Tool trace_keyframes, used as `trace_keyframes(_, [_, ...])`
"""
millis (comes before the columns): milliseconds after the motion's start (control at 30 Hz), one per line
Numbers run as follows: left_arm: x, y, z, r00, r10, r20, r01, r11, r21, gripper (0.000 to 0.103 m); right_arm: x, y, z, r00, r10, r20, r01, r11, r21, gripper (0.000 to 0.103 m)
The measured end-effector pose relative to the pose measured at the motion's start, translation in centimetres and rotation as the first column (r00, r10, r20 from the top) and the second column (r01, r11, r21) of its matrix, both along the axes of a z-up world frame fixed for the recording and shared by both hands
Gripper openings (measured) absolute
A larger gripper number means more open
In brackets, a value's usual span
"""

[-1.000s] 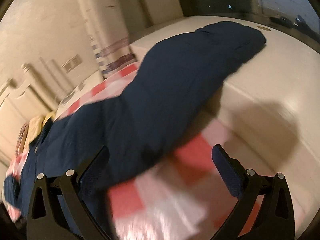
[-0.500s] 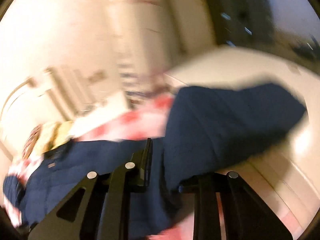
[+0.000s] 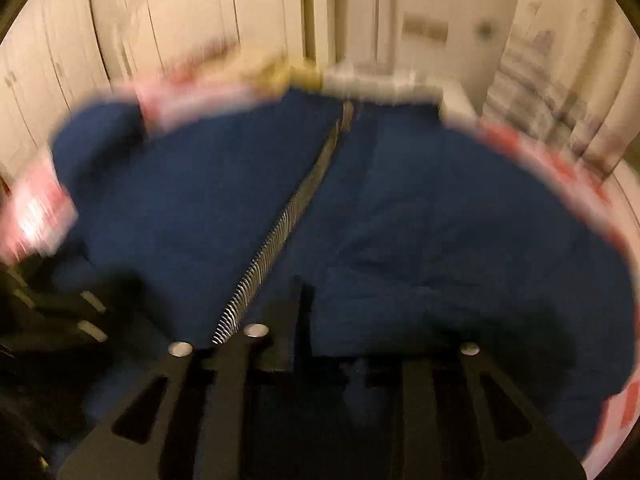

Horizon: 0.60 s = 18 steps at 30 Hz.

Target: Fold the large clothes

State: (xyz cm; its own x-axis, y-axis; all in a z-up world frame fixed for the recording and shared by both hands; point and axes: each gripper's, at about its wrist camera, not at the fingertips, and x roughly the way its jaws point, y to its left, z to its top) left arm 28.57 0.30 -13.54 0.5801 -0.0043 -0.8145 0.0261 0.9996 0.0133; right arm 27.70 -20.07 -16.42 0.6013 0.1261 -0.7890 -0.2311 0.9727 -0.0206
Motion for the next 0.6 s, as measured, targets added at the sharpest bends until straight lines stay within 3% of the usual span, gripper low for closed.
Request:
trace_keyframes(33, [0.0, 0.0, 0.0, 1.0, 0.0, 0.001, 0.0, 1.0, 0.001, 0.101, -0.3, 0.2, 0.2, 1.0, 0.018, 0.01, -0.017, 1.0, -0.006, 0.035])
trace_keyframes(100, [0.0, 0.0, 0.0, 1.0, 0.0, 0.0, 0.0, 1.0, 0.002, 0.101, -0.5, 0.1, 0.6, 0.998, 0.051, -0.023, -0.05, 0.998, 0.035, 0.063])
trace_keyframes(133, [0.0, 0.0, 0.0, 1.0, 0.0, 0.0, 0.0, 1.0, 0.002, 0.101, -0.9, -0.3, 1.1, 0.997, 0.069, -0.044, -0.065, 0.995, 0.076, 0.068])
trace_keyframes(200, [0.0, 0.0, 0.0, 1.0, 0.0, 0.0, 0.0, 1.0, 0.0, 0.101, -2.4, -1.2, 1.9, 0.997, 0.062, -0.045, -0.056, 0.992, 0.112, 0.071])
trace_keyframes(300, [-0.1, 0.1, 0.1, 1.0, -0.001, 0.004, 0.001, 1.0, -0.011, 0.101, -5.9, -3.9, 4.2, 1.0, 0.022, 0.022, -0.026, 0.981, 0.192, 0.07])
trace_keyframes(400, [-0.2, 0.3, 0.3, 1.0, -0.003, 0.01, 0.003, 1.0, -0.025, 0.101, -8.8, -9.2, 5.4, 0.991, -0.106, 0.084, 0.078, 0.956, 0.282, 0.067])
trace_keyframes(500, [-0.2, -0.1, 0.3, 1.0, -0.008, 0.011, 0.008, 1.0, -0.003, 0.101, -10.2, -15.3, 5.7, 0.956, -0.281, 0.085, 0.23, 0.896, 0.379, 0.067])
trace_keyframes(533, [-0.3, -0.3, 0.3, 1.0, -0.012, 0.014, 0.012, 1.0, 0.007, 0.101, -10.3, -18.5, 5.0, 0.927, -0.372, 0.039, 0.315, 0.832, 0.456, 0.067])
trace_keyframes(600, [-0.6, -0.6, 0.6, 0.999, -0.022, 0.028, 0.021, 0.999, 0.026, 0.098, -9.8, -22.3, 3.4, 0.893, -0.448, -0.047, 0.399, 0.738, 0.543, 0.067])
